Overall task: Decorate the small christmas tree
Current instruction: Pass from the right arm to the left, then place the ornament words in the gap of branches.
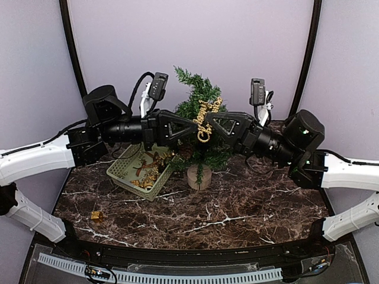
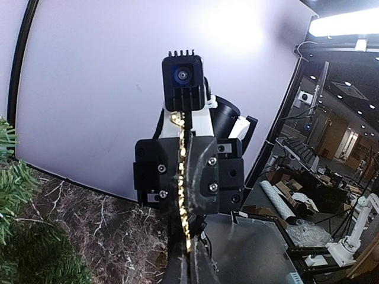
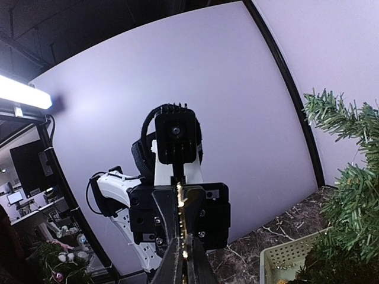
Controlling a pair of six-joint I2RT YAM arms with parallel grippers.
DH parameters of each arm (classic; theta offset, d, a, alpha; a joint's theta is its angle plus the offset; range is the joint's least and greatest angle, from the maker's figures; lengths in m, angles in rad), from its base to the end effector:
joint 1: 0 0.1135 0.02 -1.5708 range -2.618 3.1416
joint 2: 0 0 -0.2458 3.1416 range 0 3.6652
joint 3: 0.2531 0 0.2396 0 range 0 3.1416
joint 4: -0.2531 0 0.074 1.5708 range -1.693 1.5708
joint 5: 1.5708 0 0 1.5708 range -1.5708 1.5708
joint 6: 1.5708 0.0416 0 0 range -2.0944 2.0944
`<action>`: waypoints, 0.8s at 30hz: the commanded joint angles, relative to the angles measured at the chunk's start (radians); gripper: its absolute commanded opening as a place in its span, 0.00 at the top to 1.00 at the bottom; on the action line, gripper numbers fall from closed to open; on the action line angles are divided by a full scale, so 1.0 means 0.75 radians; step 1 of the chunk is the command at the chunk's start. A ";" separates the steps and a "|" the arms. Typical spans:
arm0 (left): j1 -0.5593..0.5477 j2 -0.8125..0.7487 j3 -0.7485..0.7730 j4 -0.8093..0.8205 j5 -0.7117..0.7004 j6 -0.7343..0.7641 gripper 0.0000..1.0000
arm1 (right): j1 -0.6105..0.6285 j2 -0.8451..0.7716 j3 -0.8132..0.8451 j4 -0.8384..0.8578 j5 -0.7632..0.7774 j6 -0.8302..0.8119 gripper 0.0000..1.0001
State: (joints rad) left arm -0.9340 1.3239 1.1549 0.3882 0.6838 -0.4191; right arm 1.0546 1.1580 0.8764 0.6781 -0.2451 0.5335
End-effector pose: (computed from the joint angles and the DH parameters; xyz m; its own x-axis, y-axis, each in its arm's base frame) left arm 0.1587 -0.2587 0.3951 -0.2847 -0.1455 -0.9475 0.9569 -0.1030 -0.2717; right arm 0.1227 0.2367 0.3760 -0.3211 0.4337 -0.8419 -0.9185 0.0739 0.3884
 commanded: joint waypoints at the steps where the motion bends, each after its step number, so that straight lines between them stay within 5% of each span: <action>1: -0.006 -0.013 0.022 -0.066 -0.112 0.044 1.00 | -0.002 -0.059 -0.035 -0.053 0.089 -0.036 0.83; 4: -0.005 -0.017 0.088 -0.293 -0.226 0.132 1.00 | -0.010 -0.128 -0.037 -0.185 0.230 -0.078 0.40; 8: 0.009 0.003 0.238 -0.613 -0.389 0.222 1.00 | -0.047 -0.227 -0.038 -0.379 0.425 -0.133 0.18; 17: 0.023 0.221 0.774 -1.366 -0.673 0.384 1.00 | -0.222 -0.436 -0.090 -0.631 0.566 -0.172 0.12; 24: 0.022 0.410 1.114 -1.652 -0.853 0.541 1.00 | -0.258 -0.531 -0.145 -0.656 0.562 -0.175 0.11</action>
State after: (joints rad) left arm -0.9207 1.5784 1.8832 -0.6510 0.1459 -0.1066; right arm 0.8757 0.7868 0.7868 0.1993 0.1593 0.4191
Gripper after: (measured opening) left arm 0.025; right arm 0.888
